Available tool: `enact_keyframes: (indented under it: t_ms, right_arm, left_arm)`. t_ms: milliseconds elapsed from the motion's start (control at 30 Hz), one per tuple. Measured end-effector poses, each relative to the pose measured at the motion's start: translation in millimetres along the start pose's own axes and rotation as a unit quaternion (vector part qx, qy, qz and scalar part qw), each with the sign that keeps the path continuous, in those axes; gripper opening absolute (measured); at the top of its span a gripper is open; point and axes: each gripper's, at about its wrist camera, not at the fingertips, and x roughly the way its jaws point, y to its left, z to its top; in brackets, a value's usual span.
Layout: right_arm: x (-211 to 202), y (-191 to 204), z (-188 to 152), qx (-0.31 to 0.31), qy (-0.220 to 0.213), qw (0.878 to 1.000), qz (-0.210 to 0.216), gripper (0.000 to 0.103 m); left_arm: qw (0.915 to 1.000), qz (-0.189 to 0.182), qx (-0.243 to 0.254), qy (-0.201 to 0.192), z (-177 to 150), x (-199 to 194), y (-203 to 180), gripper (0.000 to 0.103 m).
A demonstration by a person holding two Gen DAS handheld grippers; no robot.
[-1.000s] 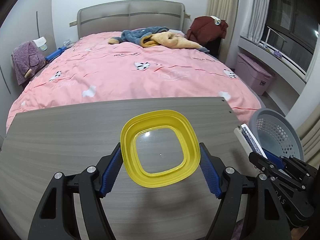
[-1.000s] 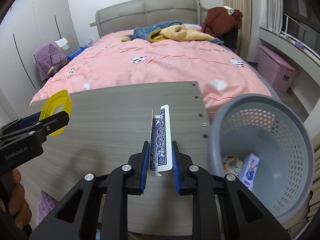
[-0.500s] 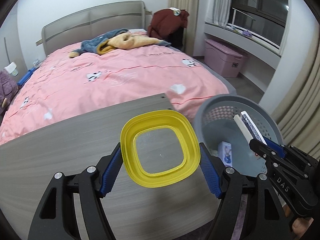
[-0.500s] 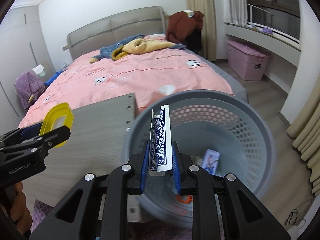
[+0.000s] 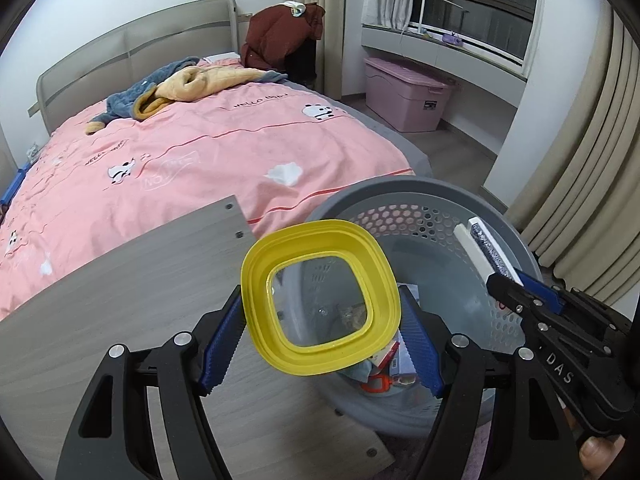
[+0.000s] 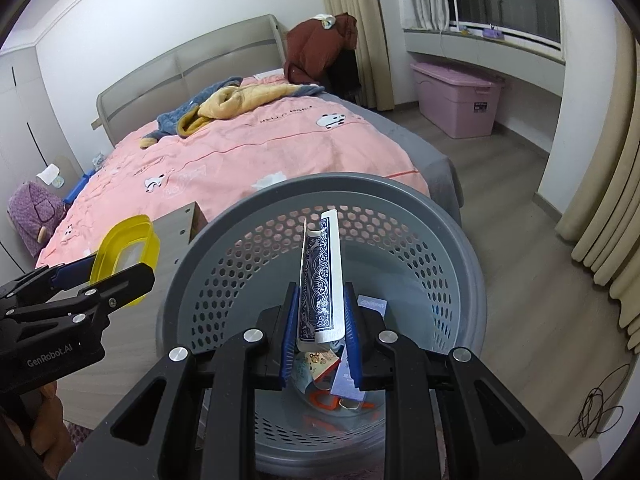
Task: Collect trash
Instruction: 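Carry the yellow container and card box over the grey basket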
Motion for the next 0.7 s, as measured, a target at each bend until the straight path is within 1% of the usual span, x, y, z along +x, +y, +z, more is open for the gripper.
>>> enact_keyframes:
  t_ms: [333, 700]
  right_arm:
    - [12, -14, 2, 0.003, 0.017, 1.0, 0.002, 0.021]
    - [12, -19, 1, 0.011, 0.023, 1.0, 0.006, 0.022]
  left_arm:
    - [0.9999, -0.006, 0.004, 0.015, 10, 23, -15, 0.071]
    - [0.9997, -0.012, 0.007, 0.02, 11, 28, -23, 0.071]
